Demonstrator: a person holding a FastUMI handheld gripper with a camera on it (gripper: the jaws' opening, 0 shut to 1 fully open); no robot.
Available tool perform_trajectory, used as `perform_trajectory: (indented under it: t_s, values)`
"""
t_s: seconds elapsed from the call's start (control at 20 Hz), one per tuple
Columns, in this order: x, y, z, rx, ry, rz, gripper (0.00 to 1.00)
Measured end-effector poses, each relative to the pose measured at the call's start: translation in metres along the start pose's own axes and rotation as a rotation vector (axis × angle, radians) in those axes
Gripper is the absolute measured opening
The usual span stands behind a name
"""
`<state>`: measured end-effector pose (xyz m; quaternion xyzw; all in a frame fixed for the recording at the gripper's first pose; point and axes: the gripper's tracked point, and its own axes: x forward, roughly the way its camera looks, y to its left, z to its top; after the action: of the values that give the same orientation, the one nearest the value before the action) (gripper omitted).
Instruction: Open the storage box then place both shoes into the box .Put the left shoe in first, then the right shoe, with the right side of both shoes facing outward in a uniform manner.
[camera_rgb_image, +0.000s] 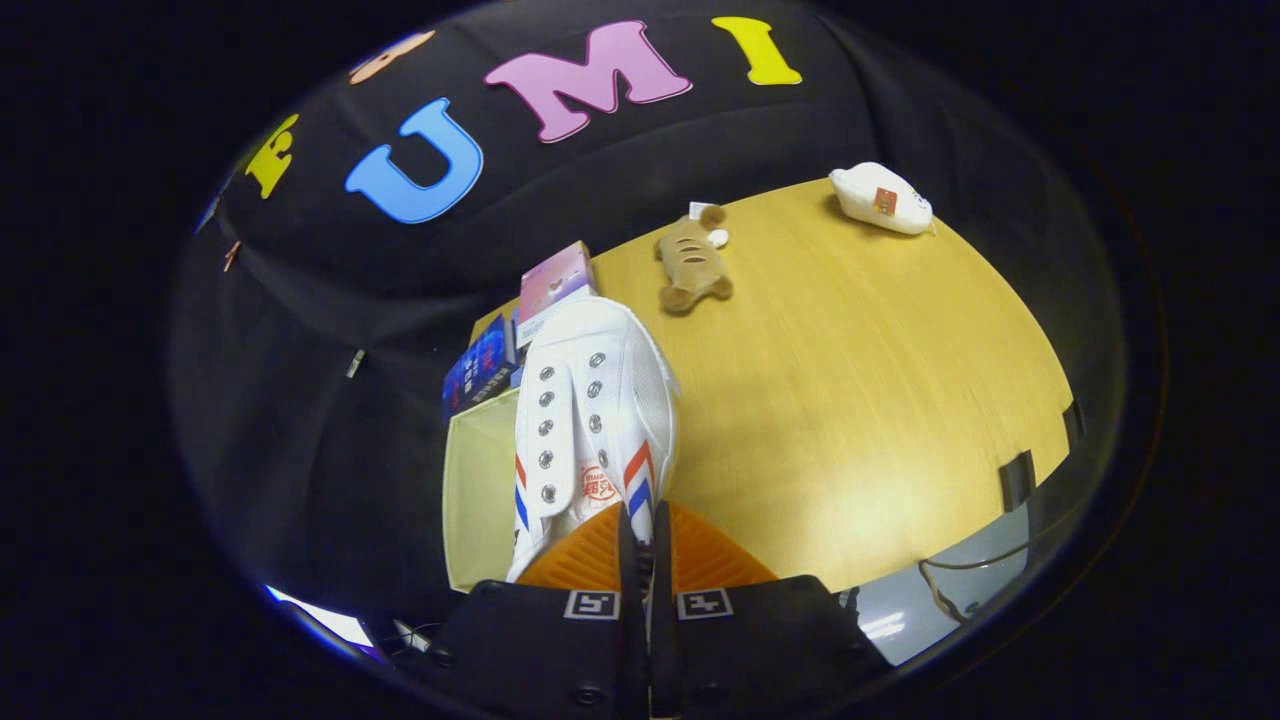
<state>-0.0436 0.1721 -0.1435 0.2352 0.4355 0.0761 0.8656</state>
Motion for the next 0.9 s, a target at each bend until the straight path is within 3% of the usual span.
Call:
perform_trajectory:
  t_s: [0.35,0.9]
  values:
    - [0.03,0.085,-0.038,-0.066,0.047,0.073,0.06]
    - [0.096,0.094,-0.057,-0.181,0.117,-0.041,0.06]
